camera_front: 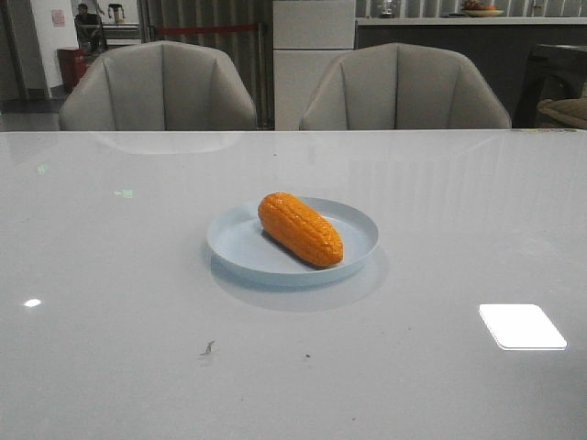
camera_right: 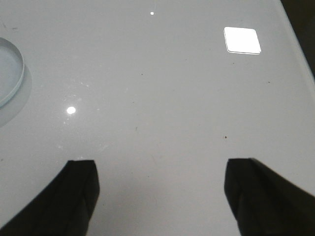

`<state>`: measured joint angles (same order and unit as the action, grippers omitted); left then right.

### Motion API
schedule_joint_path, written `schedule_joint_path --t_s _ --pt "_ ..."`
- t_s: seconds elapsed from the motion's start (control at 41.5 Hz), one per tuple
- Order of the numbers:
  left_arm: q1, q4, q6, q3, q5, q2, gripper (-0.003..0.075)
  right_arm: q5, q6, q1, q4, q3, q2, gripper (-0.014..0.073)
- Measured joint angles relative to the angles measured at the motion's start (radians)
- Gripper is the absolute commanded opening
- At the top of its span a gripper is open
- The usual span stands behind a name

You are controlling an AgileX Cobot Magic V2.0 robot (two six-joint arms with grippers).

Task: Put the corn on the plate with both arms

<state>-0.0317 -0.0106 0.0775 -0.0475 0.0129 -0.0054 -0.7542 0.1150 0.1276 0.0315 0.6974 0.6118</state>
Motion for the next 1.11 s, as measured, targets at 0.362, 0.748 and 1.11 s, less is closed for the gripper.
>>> schedule_joint_path --t_s 0.362,0.748,1.11 --pt "0.000 -0.019 0.008 0.054 -0.013 0.000 0.0088 -0.003 -0.002 0.000 0.000 0.000 0.000 0.0625" --pt "0.000 -0.044 0.008 0.054 -0.013 0.000 0.0088 -0.003 -0.002 0.000 0.000 0.000 0.000 0.0625" --pt "0.000 -0.045 0.009 0.054 -0.013 0.000 0.0088 -0.003 -0.002 0.000 0.000 0.000 0.000 0.0625"
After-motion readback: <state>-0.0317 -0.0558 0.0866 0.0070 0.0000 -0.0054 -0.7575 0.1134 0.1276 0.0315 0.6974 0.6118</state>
